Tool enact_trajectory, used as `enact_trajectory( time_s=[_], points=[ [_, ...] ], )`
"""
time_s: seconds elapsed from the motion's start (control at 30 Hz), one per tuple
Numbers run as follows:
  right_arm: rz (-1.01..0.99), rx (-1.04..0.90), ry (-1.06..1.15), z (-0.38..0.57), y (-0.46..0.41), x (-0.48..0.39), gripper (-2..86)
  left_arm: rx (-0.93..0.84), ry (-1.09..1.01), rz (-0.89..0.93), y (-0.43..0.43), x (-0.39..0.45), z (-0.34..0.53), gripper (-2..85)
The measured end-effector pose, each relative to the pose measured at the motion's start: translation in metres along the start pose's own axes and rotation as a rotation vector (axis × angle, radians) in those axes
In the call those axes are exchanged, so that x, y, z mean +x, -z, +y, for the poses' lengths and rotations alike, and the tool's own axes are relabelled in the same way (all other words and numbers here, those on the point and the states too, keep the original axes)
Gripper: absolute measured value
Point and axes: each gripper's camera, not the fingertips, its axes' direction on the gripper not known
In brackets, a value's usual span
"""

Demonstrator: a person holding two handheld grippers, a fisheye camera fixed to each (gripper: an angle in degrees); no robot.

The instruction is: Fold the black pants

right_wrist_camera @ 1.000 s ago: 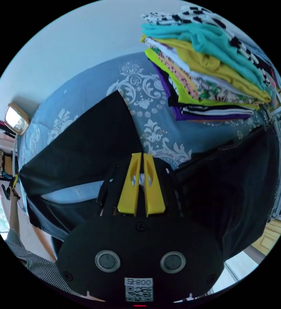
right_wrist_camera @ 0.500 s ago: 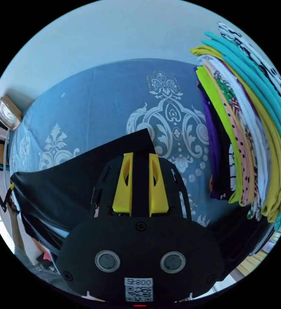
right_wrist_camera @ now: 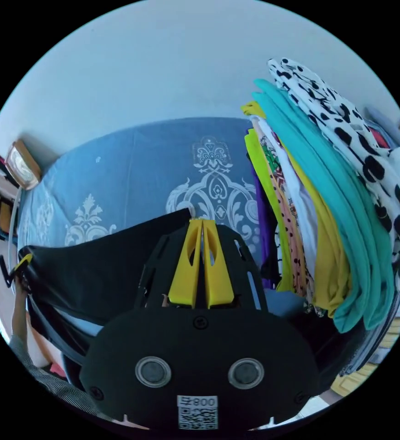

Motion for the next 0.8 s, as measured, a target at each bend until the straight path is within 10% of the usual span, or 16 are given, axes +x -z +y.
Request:
enact_trajectory(
  time_s=[0.33, 0.8],
  points=[
    [-0.083, -0.141, 0.107, -0.021, -0.052, -0.028, 9.5, -0.022, -0.116, -0.048, -0.031, 0.054, -0.017, 11.0],
    [0.066, -0.023, 0.162, -0.022, 0.040, -0.034, 0.1, 0.017, -0.186, -0.167, -0.001, 0.128, -0.013, 0.7]
  ],
)
